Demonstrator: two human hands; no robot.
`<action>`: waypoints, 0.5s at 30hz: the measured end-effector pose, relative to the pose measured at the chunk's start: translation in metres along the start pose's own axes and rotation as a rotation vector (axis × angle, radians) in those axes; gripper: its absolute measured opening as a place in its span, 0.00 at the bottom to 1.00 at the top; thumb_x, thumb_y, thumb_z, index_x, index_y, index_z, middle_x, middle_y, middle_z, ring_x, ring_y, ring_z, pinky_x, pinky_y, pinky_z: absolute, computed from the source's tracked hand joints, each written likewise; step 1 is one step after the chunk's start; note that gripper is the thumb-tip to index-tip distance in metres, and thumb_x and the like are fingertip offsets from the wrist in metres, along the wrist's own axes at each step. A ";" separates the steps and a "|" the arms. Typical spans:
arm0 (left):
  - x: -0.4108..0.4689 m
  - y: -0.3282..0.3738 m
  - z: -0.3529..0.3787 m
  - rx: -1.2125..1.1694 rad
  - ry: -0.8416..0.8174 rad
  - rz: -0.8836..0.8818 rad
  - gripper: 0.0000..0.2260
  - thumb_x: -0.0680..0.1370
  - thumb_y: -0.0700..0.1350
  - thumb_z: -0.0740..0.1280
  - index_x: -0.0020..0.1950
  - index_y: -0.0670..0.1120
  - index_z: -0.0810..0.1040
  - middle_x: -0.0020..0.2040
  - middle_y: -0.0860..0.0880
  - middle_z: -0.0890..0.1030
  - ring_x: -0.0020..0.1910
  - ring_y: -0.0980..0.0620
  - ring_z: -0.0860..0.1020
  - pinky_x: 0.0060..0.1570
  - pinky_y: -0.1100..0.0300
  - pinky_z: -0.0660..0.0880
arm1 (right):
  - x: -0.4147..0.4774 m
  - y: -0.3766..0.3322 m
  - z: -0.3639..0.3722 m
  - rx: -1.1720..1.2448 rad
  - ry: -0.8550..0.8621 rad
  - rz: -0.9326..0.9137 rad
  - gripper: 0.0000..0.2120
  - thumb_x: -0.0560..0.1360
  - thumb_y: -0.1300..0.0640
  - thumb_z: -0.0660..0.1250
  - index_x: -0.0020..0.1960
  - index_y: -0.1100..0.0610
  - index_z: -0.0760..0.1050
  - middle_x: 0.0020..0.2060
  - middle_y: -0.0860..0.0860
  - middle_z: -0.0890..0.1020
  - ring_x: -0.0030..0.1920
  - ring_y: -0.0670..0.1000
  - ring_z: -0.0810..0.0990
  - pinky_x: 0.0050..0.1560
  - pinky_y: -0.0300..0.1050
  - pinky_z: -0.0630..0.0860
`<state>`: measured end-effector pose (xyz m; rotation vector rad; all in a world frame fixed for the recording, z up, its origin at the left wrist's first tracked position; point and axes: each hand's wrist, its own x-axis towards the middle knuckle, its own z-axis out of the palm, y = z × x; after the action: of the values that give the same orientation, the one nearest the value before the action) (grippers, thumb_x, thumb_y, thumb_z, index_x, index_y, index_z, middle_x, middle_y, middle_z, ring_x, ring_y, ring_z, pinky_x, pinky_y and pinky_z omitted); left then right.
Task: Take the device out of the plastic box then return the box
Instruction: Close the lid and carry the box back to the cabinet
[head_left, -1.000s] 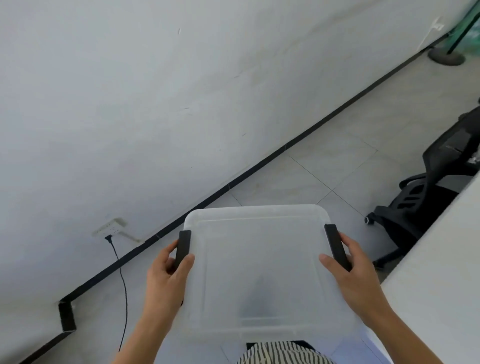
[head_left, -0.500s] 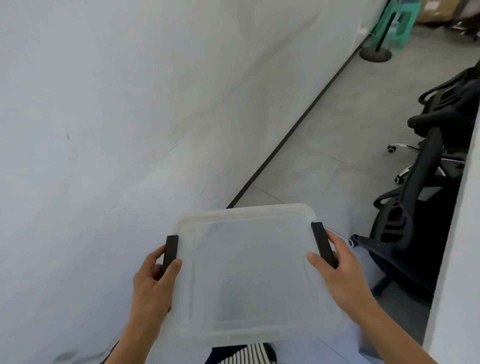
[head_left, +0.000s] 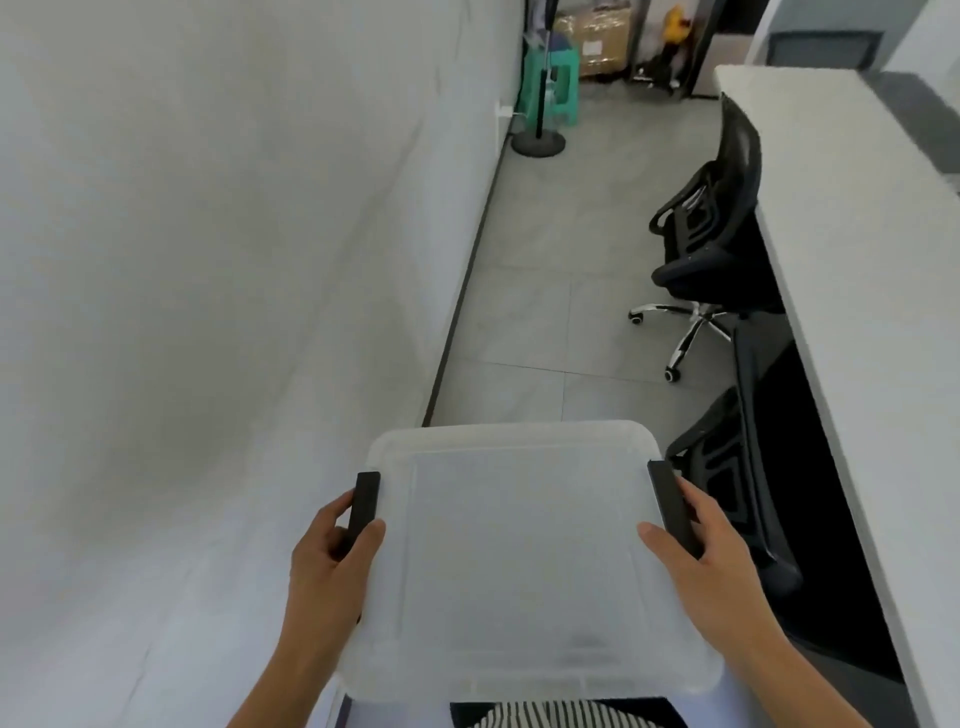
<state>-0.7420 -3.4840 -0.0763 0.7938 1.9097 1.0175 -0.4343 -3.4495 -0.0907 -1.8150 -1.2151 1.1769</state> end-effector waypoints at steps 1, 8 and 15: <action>0.022 0.016 0.009 0.014 -0.030 0.019 0.16 0.76 0.43 0.66 0.65 0.52 0.74 0.40 0.42 0.80 0.35 0.48 0.75 0.34 0.58 0.71 | 0.015 -0.005 0.001 0.019 0.037 0.012 0.26 0.74 0.57 0.69 0.70 0.47 0.66 0.46 0.44 0.80 0.43 0.55 0.80 0.45 0.51 0.77; 0.176 0.098 0.093 0.070 -0.153 0.051 0.17 0.76 0.44 0.66 0.65 0.52 0.74 0.40 0.42 0.79 0.37 0.47 0.76 0.34 0.58 0.72 | 0.164 -0.037 0.004 0.066 0.147 0.102 0.27 0.74 0.56 0.69 0.71 0.47 0.65 0.49 0.38 0.78 0.47 0.46 0.80 0.43 0.46 0.77; 0.312 0.200 0.157 0.063 -0.103 0.076 0.17 0.76 0.44 0.66 0.65 0.52 0.74 0.40 0.41 0.80 0.35 0.48 0.76 0.32 0.58 0.72 | 0.347 -0.124 -0.002 -0.013 0.081 0.054 0.26 0.74 0.55 0.69 0.70 0.48 0.66 0.47 0.53 0.81 0.47 0.60 0.80 0.45 0.54 0.79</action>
<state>-0.7229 -3.0826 -0.0700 0.9436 1.8436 0.9470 -0.4173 -3.0811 -0.0944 -1.8975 -1.1367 1.1155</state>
